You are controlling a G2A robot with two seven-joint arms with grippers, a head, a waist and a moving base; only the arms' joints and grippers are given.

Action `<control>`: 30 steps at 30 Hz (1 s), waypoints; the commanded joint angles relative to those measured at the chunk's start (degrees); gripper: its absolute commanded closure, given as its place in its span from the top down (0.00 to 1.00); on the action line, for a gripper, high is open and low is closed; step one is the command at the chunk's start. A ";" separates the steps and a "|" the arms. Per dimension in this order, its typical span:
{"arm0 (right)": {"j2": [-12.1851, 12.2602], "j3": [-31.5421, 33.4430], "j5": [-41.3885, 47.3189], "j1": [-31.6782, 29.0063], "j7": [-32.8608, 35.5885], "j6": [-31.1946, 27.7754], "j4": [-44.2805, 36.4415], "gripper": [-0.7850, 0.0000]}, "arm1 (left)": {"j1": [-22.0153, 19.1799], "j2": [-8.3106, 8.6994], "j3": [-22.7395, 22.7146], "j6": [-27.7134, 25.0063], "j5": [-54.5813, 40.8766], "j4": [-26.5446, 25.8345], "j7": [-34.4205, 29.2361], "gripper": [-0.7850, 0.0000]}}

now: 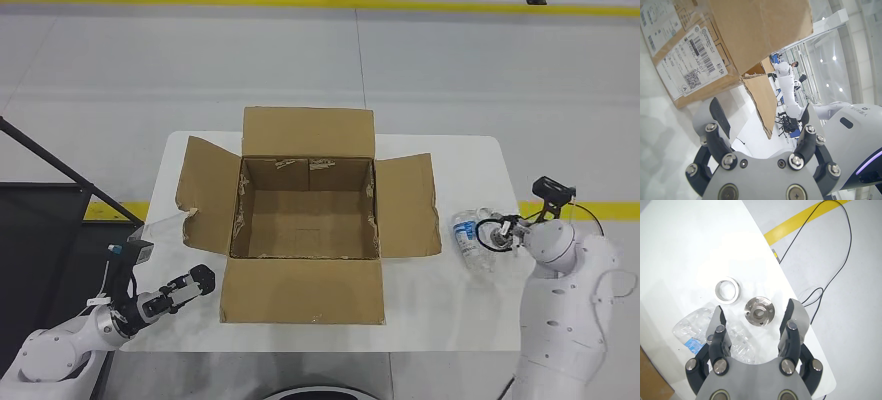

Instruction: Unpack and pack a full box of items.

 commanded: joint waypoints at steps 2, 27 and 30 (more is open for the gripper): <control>-0.09 -0.35 4.86 -1.65 -0.26 -1.74 -6.80 1.00 | 0.00 0.00 0.00 0.00 0.00 0.00 0.00 1.00; 2.73 -11.19 52.15 0.46 16.23 -27.70 -9.44 1.00 | 3.33 -1.13 -2.45 -5.03 -5.34 0.12 13.76 1.00; 3.13 -12.64 52.86 0.92 16.33 -27.78 -9.14 1.00 | 3.33 -1.13 -2.45 -5.03 -5.34 0.12 13.76 1.00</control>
